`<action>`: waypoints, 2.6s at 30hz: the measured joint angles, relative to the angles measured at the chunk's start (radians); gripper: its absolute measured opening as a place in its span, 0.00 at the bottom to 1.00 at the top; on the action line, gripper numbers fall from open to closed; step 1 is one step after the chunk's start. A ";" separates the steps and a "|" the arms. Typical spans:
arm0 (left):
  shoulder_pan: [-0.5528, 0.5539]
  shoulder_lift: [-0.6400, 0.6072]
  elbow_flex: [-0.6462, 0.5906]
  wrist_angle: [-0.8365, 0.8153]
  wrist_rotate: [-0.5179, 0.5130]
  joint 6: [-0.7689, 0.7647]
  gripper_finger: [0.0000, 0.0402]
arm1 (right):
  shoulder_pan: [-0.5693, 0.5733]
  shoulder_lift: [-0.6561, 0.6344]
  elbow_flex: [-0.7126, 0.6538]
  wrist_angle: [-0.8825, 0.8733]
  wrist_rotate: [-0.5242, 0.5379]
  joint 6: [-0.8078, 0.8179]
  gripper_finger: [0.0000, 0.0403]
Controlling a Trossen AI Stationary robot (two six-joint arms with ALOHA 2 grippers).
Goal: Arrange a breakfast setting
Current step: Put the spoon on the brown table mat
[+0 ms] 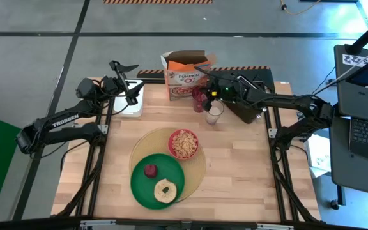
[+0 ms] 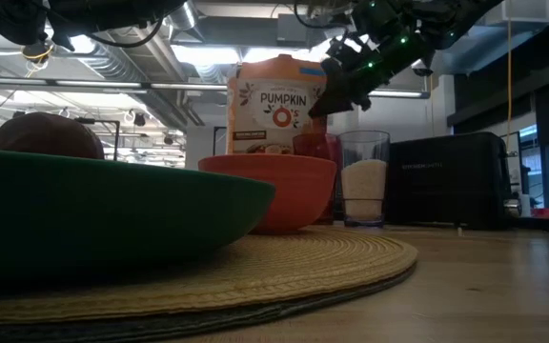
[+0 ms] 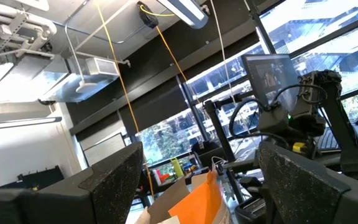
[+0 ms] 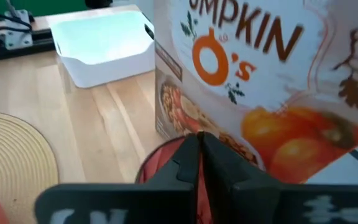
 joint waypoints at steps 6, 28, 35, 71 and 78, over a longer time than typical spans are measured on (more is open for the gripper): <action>0.000 0.000 0.000 0.000 0.000 0.000 0.78 | 0.013 -0.031 0.000 0.000 0.000 -0.011 0.02; 0.000 0.000 0.000 0.000 -0.001 -0.003 0.78 | 0.132 -0.169 0.001 0.015 0.087 -0.206 0.01; 0.000 0.000 0.000 0.000 -0.001 -0.003 0.78 | 0.159 -0.168 0.046 0.006 0.083 -0.287 0.01; 0.000 0.000 0.000 0.007 -0.001 -0.021 0.78 | 0.333 0.107 0.143 0.199 -0.154 -0.473 0.01; 0.000 0.000 0.000 0.007 -0.001 -0.021 0.78 | 0.334 0.205 0.217 0.179 -0.246 -0.495 0.01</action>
